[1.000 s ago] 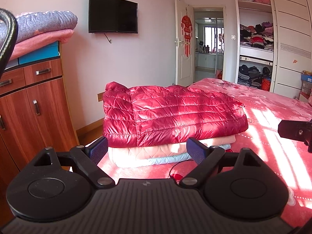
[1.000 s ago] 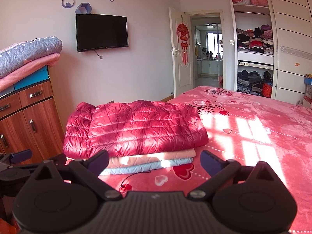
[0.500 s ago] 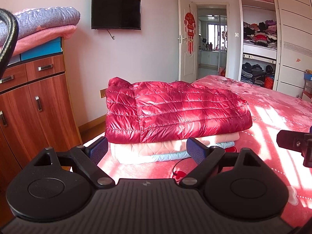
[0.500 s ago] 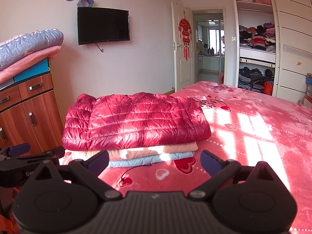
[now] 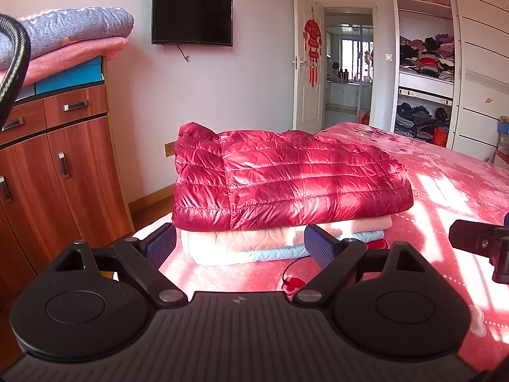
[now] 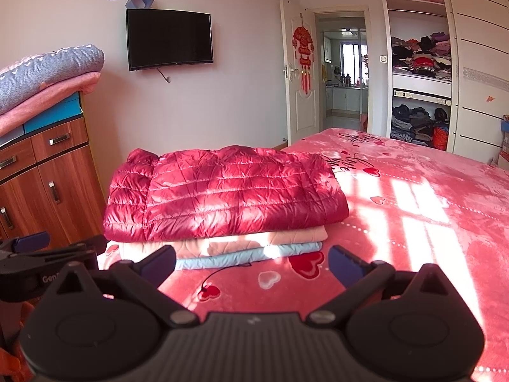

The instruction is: Fold large clothes

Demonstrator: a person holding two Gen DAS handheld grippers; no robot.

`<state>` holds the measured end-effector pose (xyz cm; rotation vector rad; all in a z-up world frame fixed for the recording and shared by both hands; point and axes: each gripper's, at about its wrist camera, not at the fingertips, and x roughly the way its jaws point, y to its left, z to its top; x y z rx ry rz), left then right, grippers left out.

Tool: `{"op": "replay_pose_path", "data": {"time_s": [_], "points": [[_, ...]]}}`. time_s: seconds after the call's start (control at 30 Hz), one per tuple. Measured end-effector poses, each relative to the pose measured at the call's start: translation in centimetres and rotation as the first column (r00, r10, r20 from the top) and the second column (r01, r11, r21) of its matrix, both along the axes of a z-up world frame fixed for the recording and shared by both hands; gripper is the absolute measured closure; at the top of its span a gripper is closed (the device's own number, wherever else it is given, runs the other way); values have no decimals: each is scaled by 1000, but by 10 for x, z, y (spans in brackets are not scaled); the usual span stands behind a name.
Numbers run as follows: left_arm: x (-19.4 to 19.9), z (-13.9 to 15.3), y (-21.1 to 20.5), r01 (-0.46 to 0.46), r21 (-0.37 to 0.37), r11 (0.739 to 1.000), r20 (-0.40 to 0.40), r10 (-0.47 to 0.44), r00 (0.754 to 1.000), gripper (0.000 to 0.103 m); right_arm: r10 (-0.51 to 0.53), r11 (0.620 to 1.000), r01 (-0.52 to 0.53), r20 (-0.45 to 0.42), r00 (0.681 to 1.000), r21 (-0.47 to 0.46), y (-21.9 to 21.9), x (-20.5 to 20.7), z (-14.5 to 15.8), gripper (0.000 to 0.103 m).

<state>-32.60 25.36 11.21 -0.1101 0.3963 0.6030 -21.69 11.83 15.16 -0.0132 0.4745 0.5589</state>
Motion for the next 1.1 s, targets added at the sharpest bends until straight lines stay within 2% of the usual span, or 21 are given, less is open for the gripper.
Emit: {"op": "replay_pose_path", "data": {"time_s": [0.3,0.47,0.83,1.1], "points": [[1,-3,-1,9,4,1000,2,-9,1000,0,29,1000,-29,-6,1000,3,3,-1,-4,1],[-1,-4,-1,15,-20,1000,12,-15,1000,0,31,1000,-31,-9,999,-3,4,-1,-7,1],[0,-6,-5,20,14,1000,13,-20,1000,0,25,1000,-25,-14,1000,-7,2,2,-11,1],[5,-10,-3,19,-5,1000,1,-19,1000,0,19,1000,-19,-17,1000,-2,0,6,-13,1]]}}
